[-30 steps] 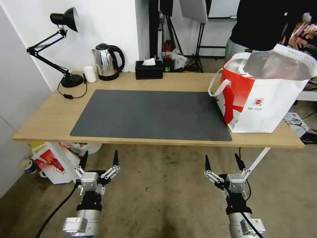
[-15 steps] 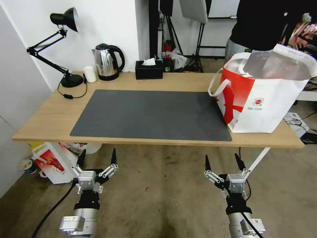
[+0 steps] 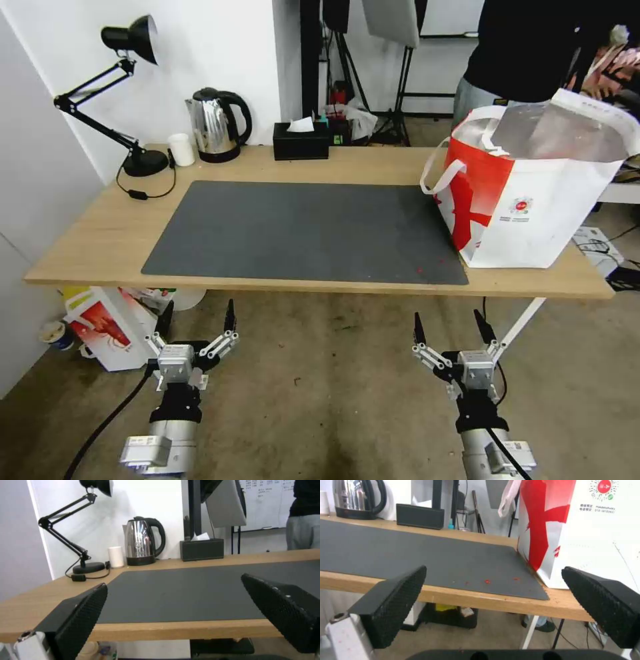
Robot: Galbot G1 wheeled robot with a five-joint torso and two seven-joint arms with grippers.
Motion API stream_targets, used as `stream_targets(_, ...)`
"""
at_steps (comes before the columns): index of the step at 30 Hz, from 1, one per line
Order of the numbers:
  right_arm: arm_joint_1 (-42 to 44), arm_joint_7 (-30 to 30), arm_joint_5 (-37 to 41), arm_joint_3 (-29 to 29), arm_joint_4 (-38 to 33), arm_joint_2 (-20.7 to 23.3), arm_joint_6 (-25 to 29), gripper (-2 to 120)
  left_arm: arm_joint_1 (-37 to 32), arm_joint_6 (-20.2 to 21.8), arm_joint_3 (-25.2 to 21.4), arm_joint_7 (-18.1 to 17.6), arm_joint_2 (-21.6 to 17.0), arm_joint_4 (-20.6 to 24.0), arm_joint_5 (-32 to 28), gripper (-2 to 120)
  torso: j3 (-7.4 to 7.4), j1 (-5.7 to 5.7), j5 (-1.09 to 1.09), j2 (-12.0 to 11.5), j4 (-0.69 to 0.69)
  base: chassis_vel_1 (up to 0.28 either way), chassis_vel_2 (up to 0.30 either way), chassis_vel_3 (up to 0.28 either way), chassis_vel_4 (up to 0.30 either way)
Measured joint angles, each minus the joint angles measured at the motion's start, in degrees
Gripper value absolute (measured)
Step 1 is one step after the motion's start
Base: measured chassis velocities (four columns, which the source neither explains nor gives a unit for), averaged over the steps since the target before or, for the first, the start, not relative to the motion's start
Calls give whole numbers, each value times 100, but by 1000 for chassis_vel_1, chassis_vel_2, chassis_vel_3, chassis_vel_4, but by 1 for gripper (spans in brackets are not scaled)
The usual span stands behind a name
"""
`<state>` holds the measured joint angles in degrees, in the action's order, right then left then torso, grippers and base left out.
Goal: Pick up the trash from the table and place it into the takeout bag.
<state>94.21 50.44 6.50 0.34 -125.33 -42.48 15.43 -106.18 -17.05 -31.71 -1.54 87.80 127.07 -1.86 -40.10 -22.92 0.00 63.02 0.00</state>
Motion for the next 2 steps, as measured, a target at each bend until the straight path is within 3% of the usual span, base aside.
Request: stream_targets(2,0,0,0,0,0,0,0,100,0,0,0,0,0,0,0,100,0,0,0,0,0,0,0,0,0)
